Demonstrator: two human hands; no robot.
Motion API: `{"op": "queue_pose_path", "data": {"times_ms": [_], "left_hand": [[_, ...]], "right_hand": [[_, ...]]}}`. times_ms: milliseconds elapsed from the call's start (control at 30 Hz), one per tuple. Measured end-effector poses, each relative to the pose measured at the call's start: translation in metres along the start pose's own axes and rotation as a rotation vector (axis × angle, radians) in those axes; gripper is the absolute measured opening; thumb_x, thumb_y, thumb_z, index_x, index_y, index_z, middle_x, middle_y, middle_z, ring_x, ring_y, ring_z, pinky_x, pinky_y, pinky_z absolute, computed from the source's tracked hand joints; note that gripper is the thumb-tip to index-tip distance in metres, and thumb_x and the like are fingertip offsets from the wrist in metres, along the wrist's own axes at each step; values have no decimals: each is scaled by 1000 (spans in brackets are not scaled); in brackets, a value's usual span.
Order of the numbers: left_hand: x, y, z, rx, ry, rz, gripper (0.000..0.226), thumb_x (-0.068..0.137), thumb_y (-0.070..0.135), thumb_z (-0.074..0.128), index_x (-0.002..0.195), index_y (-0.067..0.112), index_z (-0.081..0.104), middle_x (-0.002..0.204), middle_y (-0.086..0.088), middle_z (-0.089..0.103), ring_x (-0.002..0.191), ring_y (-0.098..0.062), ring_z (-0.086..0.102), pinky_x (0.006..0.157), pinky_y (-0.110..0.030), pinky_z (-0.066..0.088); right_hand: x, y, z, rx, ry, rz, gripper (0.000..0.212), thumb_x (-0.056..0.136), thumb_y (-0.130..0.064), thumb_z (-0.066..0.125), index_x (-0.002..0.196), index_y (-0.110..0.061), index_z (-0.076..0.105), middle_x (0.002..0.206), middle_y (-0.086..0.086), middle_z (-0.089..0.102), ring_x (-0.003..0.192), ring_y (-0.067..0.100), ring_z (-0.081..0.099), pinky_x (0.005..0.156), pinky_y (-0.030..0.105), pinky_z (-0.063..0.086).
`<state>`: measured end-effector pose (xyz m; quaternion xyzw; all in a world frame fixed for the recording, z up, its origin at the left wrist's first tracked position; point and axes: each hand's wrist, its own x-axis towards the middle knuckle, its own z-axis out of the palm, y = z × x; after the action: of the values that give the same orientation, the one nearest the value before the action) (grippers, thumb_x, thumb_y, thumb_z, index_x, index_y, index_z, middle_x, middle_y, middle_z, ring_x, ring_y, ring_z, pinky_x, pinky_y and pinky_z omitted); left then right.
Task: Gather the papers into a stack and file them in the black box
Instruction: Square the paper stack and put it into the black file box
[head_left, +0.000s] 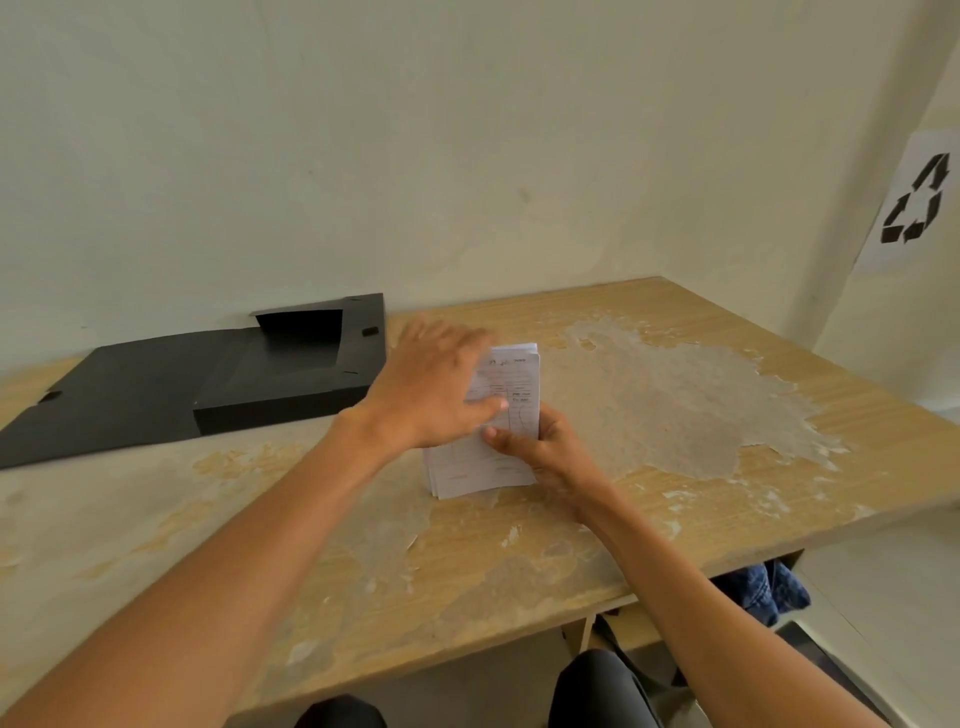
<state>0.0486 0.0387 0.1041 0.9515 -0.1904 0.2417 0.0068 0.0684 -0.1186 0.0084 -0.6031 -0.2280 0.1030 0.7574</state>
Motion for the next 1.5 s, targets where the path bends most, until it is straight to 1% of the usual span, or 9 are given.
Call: {"op": "queue_pose_path", "data": {"times_ms": [200,300,500,667,833,933,1067,1267,1500], "left_hand": [[4,-1,-14,-73,-119,-93,35,86,49,55,104,19,53,92,1,63,79,-19,54,73,-34,40],[-1,-13,-29,-325,-194,-230,22,88,36,60,100,18,59,90,3,64,84,-20,61,74,-39,50],[-48,-26,-5,-946,142,-504,16,92,21,56,108,23,60,99,7,65,91,-8,62,70,-22,48],[-81,-27,31,-1217,121,-698,17,88,21,60,105,23,62,103,0,66,98,-17,63,70,-28,56],[-88,-47,29,-1285,207,-692,26,79,12,69,100,3,57,95,-3,65,88,-16,64,64,-23,53],[-88,-40,33,-1263,171,-670,32,70,20,68,95,7,54,92,-5,59,82,-17,60,62,-25,50],[-81,-28,39,-1214,277,-705,21,81,12,67,92,8,50,88,2,54,81,-13,56,61,-23,47],[-84,-22,46,-1238,239,-685,22,86,12,61,104,8,48,100,-2,56,94,-18,59,65,-25,56],[-90,-29,45,-1273,267,-679,19,87,8,60,103,8,50,98,1,59,90,-10,60,61,-17,52]], "right_hand": [[4,-14,1,-182,-15,0,28,86,-10,65,113,-7,59,97,2,68,82,5,68,66,19,53],[13,-31,1,-318,-54,-35,29,87,-10,65,113,-3,58,100,4,67,85,12,67,68,23,56],[19,-34,-17,-101,-18,110,55,72,-31,74,117,-6,56,109,10,66,96,23,67,79,37,57],[18,-21,6,47,-41,85,34,76,-16,69,107,-4,60,96,7,66,86,19,65,64,27,54],[20,-20,15,-73,-48,40,16,81,-11,70,87,-11,55,86,1,61,78,15,59,56,19,48],[19,-15,21,-92,-38,54,21,73,-22,71,87,-17,56,86,0,62,78,16,59,56,19,47],[21,-19,22,-79,6,21,18,72,-23,72,79,-16,57,78,-3,64,74,13,60,57,20,47],[16,-5,19,-90,-5,73,31,75,-19,72,103,-7,65,93,3,69,89,19,64,74,29,52],[16,-2,24,-100,3,99,45,89,-52,47,103,-14,65,99,5,67,92,23,65,79,39,55]]}}
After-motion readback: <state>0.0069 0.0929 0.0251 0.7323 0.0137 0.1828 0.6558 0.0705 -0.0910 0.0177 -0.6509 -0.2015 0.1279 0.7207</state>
